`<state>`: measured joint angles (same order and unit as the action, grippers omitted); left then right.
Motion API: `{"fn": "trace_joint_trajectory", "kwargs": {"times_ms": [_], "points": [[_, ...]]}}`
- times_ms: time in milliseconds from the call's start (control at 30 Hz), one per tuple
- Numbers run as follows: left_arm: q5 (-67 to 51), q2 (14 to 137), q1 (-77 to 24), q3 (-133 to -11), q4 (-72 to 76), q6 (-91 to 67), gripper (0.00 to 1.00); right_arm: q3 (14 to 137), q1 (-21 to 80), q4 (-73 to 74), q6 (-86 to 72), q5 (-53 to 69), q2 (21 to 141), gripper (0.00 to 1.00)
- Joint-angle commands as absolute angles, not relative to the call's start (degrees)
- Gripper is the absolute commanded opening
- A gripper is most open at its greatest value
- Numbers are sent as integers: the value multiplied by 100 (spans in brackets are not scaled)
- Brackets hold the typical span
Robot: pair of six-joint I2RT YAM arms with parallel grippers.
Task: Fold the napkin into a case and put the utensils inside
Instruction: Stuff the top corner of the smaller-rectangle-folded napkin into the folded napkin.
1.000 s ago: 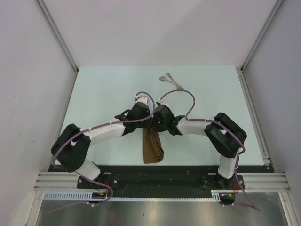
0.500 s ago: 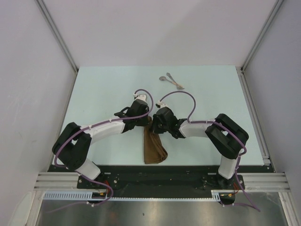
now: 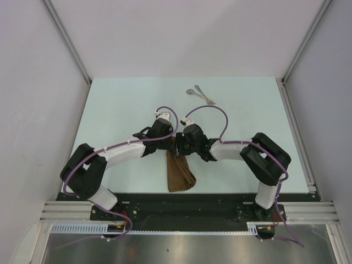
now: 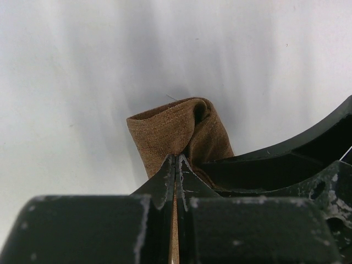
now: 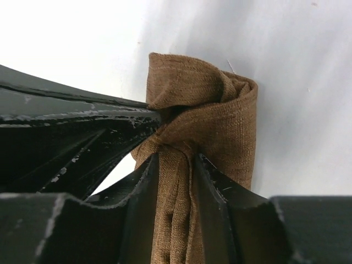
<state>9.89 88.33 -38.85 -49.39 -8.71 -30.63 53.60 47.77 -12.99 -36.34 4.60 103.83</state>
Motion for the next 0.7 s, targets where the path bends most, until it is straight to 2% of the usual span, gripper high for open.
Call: {"fn": "trace_joint_trajectory", "kwargs": {"times_ms": [0,467,667], "points": [[1011,8613,-3850,-4860,-800,-3155,0,5449,4764,-1608,-3437,422,10257,38],[782,8525,-3841,-4790,-739,-3269,0,6002,4764,-1618,-3349,352,10836,26],[747,8455,-3841,-4658,-624,-3314,0,6108,4676,-1652,-3673,238,11101,7]]}}
